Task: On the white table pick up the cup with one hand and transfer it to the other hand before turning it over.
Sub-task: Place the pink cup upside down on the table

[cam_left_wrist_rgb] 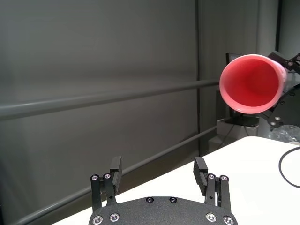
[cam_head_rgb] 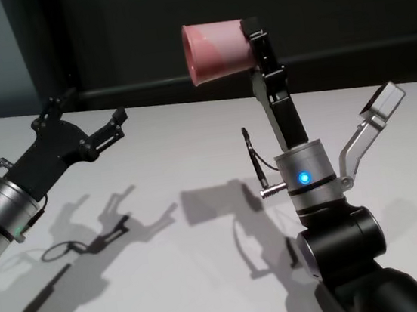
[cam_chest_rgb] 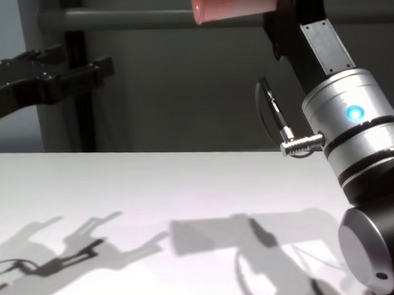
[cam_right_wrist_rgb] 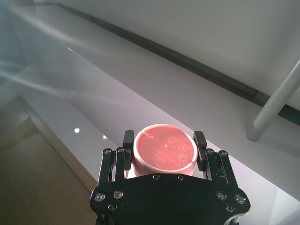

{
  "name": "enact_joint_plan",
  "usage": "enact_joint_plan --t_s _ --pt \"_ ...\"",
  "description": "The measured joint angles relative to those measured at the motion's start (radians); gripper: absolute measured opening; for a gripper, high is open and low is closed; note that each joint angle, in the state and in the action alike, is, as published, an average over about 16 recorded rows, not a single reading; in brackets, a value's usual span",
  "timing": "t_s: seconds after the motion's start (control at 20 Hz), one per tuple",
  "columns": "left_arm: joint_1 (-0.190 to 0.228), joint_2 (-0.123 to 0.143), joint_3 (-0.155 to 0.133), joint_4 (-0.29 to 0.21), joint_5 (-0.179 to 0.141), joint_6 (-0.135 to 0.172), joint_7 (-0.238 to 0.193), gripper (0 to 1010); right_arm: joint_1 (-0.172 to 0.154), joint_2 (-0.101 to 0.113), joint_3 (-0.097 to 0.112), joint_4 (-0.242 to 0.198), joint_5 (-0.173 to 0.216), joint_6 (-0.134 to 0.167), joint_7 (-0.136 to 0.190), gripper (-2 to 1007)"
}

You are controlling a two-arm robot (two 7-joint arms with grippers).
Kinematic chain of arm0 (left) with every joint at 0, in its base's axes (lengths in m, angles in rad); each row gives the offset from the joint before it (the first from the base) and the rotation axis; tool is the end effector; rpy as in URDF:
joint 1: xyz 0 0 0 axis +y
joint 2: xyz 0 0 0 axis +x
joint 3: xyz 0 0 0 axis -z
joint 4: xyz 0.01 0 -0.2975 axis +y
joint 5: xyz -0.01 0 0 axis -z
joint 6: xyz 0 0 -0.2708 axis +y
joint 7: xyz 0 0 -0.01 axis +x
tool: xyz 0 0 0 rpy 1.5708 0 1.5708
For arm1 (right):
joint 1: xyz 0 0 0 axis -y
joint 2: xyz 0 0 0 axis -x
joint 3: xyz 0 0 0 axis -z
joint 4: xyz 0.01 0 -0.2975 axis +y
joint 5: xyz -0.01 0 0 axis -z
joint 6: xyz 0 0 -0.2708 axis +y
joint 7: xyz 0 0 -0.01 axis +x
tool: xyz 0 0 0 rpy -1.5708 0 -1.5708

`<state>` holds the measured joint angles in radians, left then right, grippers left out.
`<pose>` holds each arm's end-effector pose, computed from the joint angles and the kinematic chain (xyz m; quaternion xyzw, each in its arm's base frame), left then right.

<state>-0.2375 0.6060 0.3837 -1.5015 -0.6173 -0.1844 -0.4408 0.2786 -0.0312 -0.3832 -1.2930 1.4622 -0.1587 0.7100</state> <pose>0.3385 0.0971 -0.2562 -0.0342 -0.0626 0.4138 0.9076 0.3524 0.1141 -0.2950 0.5526 0.3222 -0.2353 0.7317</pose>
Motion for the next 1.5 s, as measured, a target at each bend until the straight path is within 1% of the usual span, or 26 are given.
enact_joint_plan --t_s 0.1,0.25,0.4,0.6,0.8,1.05,1.5 --pt "0.02 -0.009 -0.011 -0.001 0.021 -0.003 0.044 1003 0.0 0.0 0.0 0.0 0.0 0.0 0.0 739" --pt "0.045 -0.021 -0.023 0.0 0.045 -0.001 0.092 1003 0.0 0.0 0.0 0.0 0.0 0.0 0.0 739" --pt "0.069 -0.031 -0.032 0.004 0.064 0.003 0.128 1003 0.0 0.0 0.0 0.0 0.0 0.0 0.0 739" --pt "0.097 -0.041 -0.042 0.009 0.083 0.012 0.162 1003 0.0 0.0 0.0 0.0 0.0 0.0 0.0 739" --pt "0.119 -0.05 -0.051 0.013 0.093 0.02 0.181 1003 0.0 0.0 0.0 0.0 0.0 0.0 0.0 739" --pt "0.135 -0.058 -0.059 0.018 0.097 0.026 0.192 1003 0.0 0.0 0.0 0.0 0.0 0.0 0.0 739" --pt "0.139 -0.061 -0.062 0.02 0.098 0.028 0.195 1003 -0.001 0.001 0.0 -0.001 0.0 -0.001 -0.001 739"
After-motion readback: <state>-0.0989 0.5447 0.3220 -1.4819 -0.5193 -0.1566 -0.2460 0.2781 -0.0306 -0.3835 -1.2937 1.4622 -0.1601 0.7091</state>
